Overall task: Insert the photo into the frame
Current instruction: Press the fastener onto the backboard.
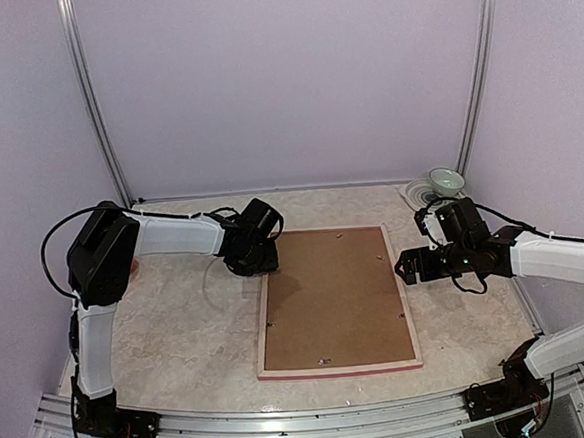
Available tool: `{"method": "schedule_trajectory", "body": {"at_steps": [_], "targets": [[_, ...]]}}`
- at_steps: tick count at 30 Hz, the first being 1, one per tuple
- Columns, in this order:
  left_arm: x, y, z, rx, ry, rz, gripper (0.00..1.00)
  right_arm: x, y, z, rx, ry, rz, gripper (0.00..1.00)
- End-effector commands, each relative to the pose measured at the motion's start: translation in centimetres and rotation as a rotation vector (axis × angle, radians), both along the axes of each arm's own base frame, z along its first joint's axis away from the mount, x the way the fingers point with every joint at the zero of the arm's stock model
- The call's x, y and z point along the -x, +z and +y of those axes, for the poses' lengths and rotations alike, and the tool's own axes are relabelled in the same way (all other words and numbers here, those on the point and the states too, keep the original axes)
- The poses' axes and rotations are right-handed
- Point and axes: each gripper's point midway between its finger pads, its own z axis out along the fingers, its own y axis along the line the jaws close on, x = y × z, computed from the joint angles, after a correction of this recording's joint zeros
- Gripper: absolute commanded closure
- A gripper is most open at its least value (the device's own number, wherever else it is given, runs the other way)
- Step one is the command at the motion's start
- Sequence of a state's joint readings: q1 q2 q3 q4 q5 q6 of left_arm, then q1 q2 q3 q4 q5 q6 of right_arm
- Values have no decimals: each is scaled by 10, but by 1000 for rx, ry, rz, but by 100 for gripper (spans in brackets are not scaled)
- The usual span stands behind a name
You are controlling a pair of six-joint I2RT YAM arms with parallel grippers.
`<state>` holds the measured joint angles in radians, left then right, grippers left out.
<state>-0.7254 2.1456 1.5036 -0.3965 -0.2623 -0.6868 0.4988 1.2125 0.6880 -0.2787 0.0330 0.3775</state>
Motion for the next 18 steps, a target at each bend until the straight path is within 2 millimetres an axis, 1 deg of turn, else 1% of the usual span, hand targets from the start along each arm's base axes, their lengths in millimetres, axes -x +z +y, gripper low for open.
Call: {"method": "schedule_trajectory", "body": {"at_steps": [1,10,18], "targets": [[19,-12,10,-54,-42,66,61,-1,-1,-1,2,3,-6,2],[20,-14,3,-45,-83,79,60,-1,-1,-1,2,3,-4,2],[22,-19,3,-59,-93,93,60,-1,-1,-1,1,3,-7,2]]}}
